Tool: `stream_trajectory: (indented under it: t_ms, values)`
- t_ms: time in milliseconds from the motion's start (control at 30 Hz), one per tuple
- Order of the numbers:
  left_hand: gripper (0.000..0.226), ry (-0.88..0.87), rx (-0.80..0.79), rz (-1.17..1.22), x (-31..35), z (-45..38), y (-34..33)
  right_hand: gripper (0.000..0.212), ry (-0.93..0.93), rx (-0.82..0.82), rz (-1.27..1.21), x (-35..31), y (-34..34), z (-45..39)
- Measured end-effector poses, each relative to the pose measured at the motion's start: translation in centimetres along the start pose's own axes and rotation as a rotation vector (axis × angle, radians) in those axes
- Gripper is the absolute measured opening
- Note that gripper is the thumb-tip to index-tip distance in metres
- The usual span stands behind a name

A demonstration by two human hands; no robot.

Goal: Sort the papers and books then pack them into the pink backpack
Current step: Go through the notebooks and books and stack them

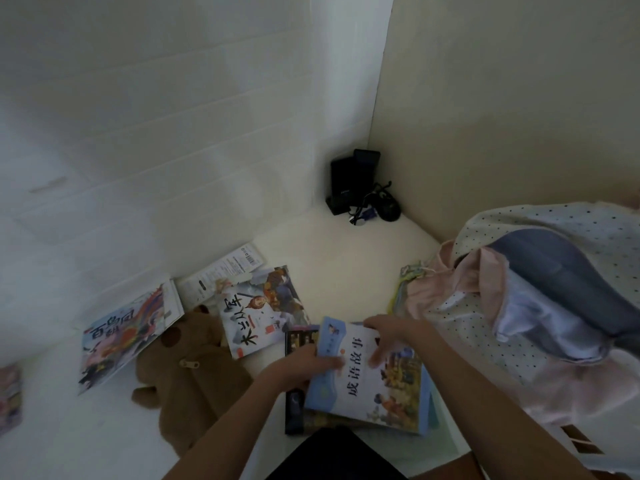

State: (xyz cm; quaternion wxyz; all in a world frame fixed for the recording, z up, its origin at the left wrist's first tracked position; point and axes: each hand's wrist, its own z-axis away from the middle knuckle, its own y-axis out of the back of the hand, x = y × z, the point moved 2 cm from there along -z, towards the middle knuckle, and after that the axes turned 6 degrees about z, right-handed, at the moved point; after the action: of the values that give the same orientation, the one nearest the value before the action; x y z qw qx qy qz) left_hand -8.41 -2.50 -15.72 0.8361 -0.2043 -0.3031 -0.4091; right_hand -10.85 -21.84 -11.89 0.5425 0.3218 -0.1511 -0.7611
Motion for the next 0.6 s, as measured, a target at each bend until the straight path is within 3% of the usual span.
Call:
stream_trajectory:
  t_ms: [167,367,433,533,600]
  values:
    - [0.039,0.06,0.158,-0.226,-1.7,-0.5,0.1,0.053,-0.005,0.022,0.069,0.0,-0.9,-1.7]
    - [0.064,0.11,0.26,-0.754,-1.4,-1.5,1.3,0.083,-0.051,0.075,0.412,-1.4,-0.2,-3.4]
    - [0.056,0.045,0.439,-0.821,-0.5,-1.0,2.5,0.076,-0.031,0.097,0.43,-2.6,0.2,-4.5]
    - [0.043,0.018,0.822,-0.765,0.1,0.6,6.3,0.056,0.107,0.23,0.19,-4.3,1.7,-6.4]
    - [0.037,0.043,0.965,-0.814,-0.4,1.7,9.3,0.054,0.17,0.305,0.013,-5.7,2.3,-7.7]
